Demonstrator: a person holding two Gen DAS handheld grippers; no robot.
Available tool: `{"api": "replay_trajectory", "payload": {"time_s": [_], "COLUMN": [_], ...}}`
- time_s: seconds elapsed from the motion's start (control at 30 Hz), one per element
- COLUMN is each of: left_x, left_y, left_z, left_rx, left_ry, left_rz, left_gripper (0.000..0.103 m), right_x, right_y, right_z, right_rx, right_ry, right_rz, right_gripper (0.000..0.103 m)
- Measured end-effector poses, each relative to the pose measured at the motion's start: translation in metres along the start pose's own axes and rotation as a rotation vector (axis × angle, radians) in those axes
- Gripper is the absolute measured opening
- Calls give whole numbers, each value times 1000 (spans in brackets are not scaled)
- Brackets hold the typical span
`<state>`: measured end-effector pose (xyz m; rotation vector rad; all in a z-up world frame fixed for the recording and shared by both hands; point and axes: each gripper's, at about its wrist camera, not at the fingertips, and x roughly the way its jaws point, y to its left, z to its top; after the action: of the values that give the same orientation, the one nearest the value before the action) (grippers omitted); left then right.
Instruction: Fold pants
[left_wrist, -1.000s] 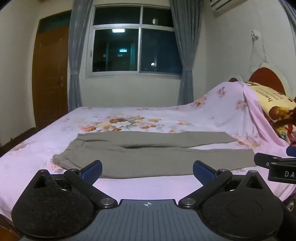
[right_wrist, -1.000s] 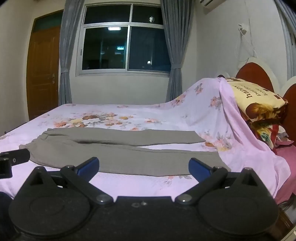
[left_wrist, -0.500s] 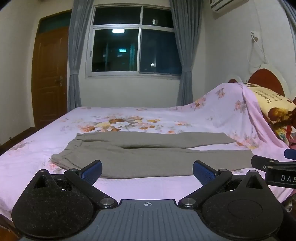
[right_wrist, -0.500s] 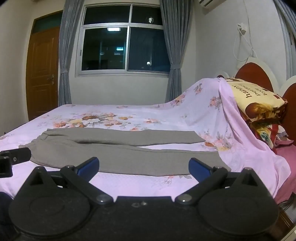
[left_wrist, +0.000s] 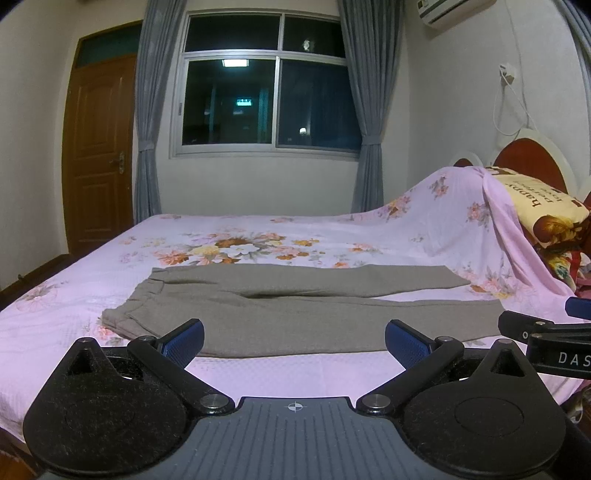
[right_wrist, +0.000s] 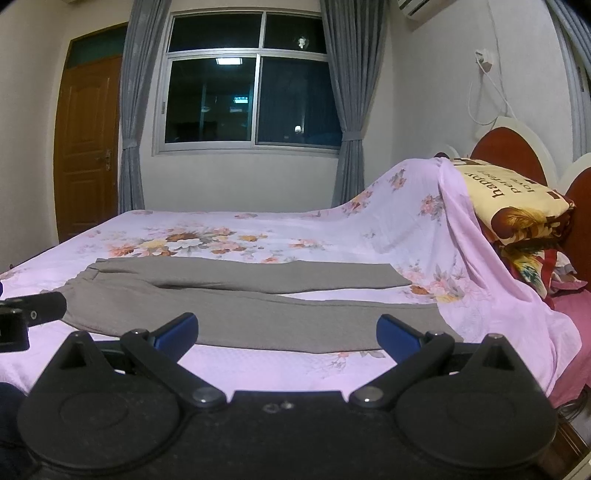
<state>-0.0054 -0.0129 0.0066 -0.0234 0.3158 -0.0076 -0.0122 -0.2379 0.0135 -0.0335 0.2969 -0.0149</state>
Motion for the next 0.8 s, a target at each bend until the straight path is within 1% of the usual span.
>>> {"api": "replay_trajectory", "payload": {"time_s": [0.8], "left_x": [0], "left_y": [0], "left_z": [-1], "left_rx": [0], "left_ry": [-3], "left_rz": [-2], "left_gripper": [103], "right_x": [0], "right_y": [1], "right_z": [0], "right_rx": [-3], "right_ry": [-4], "right_rz": [1], "right_gripper": [103]}}
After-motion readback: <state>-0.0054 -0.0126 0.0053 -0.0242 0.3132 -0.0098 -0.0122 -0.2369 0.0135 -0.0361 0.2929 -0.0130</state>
